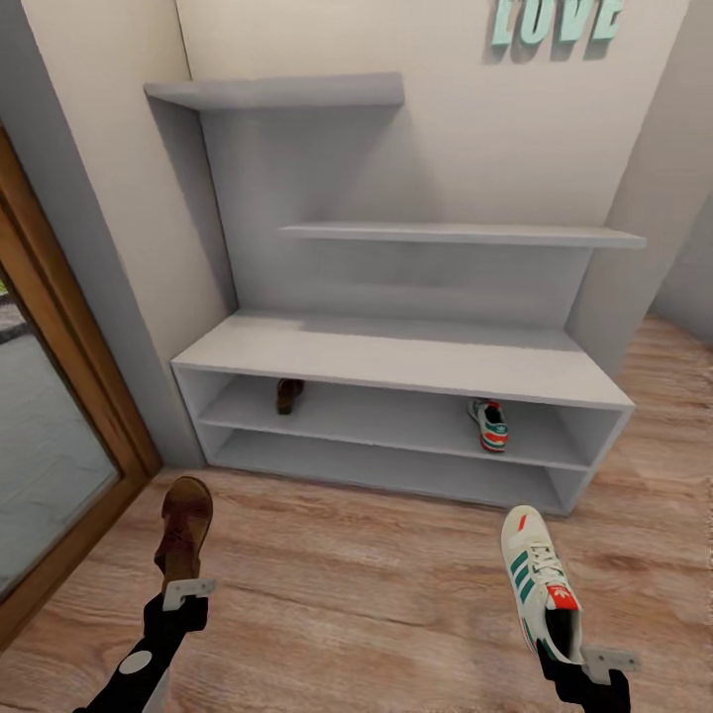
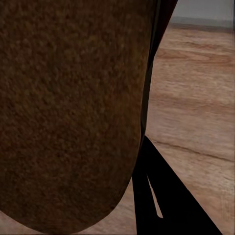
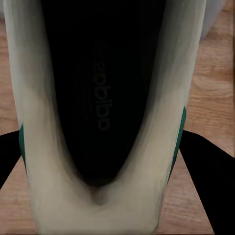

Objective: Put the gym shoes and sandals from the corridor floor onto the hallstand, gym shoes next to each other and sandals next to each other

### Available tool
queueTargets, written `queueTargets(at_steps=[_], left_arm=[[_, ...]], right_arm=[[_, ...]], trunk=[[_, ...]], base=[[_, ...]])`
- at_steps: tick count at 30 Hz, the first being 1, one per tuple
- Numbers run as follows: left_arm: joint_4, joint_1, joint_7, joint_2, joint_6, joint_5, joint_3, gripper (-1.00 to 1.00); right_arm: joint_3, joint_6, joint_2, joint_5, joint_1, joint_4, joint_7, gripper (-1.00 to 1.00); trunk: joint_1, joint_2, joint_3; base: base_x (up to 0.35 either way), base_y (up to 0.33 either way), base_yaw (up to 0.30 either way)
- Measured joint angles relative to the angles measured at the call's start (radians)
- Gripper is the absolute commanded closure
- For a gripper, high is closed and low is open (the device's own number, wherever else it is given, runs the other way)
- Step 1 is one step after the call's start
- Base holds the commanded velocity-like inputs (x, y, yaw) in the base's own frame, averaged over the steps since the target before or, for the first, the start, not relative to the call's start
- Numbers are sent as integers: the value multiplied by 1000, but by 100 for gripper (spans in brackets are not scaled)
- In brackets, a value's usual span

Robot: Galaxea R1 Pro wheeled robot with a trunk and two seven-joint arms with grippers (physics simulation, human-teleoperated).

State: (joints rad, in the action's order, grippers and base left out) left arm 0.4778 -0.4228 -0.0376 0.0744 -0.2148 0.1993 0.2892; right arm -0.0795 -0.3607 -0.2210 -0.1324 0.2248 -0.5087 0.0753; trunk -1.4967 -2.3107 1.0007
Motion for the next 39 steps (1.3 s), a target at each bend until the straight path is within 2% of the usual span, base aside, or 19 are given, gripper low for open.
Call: queueTargets(at_steps=[7, 11, 27, 30, 32, 33, 34, 35, 36, 37, 38, 39], left_arm=[[1, 0, 0, 0, -1, 0, 1, 100], [2, 0, 0, 0, 0, 0, 1, 100], [7, 2, 1, 0, 0, 1, 0, 100], [6, 2, 3, -3, 0, 1, 0, 100], [6, 2, 3, -4, 1, 2, -2, 100], [-3, -1, 8, -10, 10, 5, -9, 100], [2, -9, 9, -10, 20, 3, -7, 100], [3, -18, 10, -16, 110, 3, -8, 100], [4, -20, 11, -21, 153, 3, -8, 100], [5, -24, 10, -29, 193, 4, -9, 100], [5, -28, 9, -33, 211, 4, -9, 100], [4, -41, 7, -44, 243, 6, -11, 100]], right_arm=[[0, 0, 0, 0, 0, -1, 0, 100], [0, 0, 0, 0, 0, -1, 0, 100], [4, 1, 0, 4, 0, -3, 4, 100], [4, -1, 8, 3, 0, -5, 3, 100], [2, -17, 11, 2, 0, -10, 2, 100], [0, -64, 12, 4, 0, 1, 1, 100], [-3, -68, 9, 2, 0, 11, 0, 100], [-79, -70, -18, 2, 0, 31, 0, 100], [-213, -69, -35, -27, 0, 34, -3, 100], [-270, -69, -42, -26, 0, 35, -2, 100], [-308, -69, -46, -23, 0, 35, -2, 100], [-388, -69, -57, -27, 0, 35, -1, 100]], trunk=[[0, 0, 0], [0, 0, 0], [0, 0, 0], [0, 0, 0], [0, 0, 0], [0, 0, 0], [0, 0, 0], [0, 0, 0], [0, 0, 0], [0, 0, 0], [0, 0, 0], [0, 0, 0]], base=[[-88, 303, -255], [-104, 243, -68], [-7, 18, -3], [0, 0, 0], [0, 0, 0], [0, 0, 0], [0, 0, 0], [0, 0, 0], [0, 0, 0], [0, 0, 0], [0, 0, 0], [0, 0, 0]])
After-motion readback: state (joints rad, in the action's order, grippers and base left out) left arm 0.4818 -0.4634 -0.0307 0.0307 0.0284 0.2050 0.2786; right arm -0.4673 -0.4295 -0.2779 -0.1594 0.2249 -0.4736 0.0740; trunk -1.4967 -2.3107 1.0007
